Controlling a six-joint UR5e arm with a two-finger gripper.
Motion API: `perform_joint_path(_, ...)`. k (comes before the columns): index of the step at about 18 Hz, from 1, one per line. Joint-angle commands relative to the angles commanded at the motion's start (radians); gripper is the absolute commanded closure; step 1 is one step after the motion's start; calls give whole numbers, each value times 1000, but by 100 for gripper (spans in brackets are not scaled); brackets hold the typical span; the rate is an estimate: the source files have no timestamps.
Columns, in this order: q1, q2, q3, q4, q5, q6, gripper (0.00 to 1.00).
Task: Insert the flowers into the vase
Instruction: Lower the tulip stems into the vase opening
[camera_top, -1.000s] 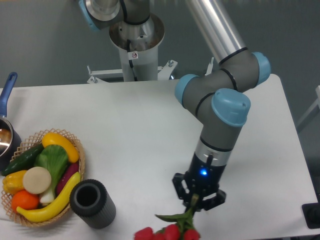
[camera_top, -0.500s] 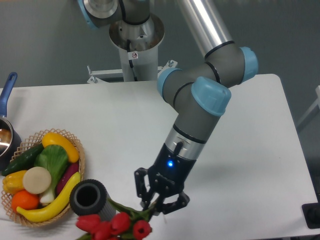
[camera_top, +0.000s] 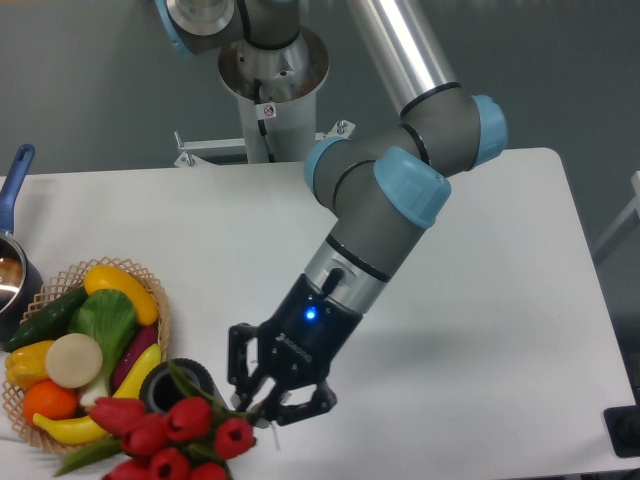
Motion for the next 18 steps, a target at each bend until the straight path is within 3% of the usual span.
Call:
perform_joint_path(7,3,29,14,14,-106,-46,84)
perform_joint_path(18,-63,2,25,45,-108,-46,84)
